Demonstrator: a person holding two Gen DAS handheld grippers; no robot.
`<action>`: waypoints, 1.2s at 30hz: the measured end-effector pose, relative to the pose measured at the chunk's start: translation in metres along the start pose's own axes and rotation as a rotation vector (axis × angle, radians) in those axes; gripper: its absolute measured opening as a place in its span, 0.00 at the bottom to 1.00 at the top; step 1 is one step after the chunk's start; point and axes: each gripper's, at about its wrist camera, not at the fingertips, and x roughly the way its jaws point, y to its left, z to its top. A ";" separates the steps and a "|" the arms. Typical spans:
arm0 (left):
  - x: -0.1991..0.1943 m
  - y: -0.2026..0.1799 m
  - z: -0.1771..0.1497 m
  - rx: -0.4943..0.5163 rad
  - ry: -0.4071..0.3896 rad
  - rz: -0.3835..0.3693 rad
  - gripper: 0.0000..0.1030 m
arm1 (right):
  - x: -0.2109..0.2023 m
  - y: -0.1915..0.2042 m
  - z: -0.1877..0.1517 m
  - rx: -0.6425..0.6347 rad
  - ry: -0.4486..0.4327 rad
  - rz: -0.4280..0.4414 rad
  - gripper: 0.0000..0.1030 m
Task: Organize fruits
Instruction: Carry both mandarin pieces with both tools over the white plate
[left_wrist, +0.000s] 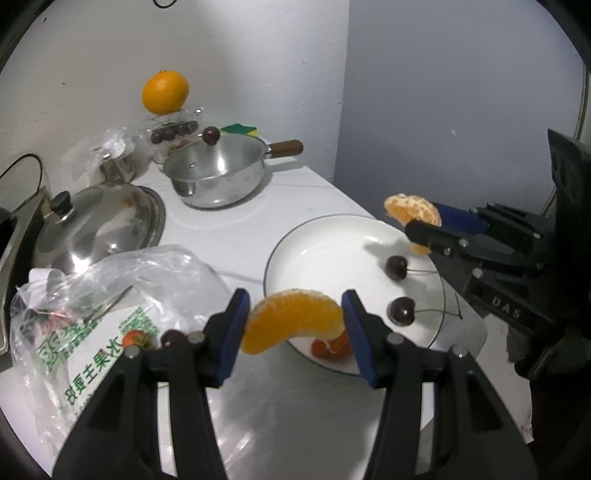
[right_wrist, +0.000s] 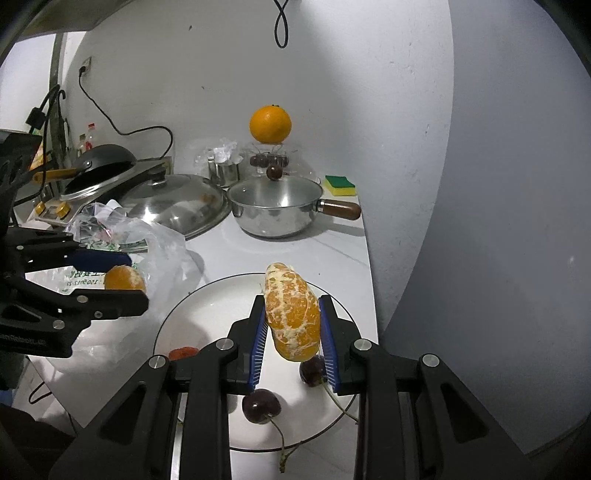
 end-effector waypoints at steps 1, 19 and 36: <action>0.003 -0.001 0.001 -0.001 0.002 -0.002 0.51 | 0.002 -0.001 -0.001 0.000 0.005 0.003 0.28; 0.044 -0.004 0.005 -0.014 0.047 -0.038 0.51 | 0.037 0.004 -0.011 0.027 0.087 0.107 0.28; 0.060 0.004 0.002 -0.048 0.090 -0.062 0.53 | 0.060 0.009 -0.015 0.026 0.170 0.156 0.28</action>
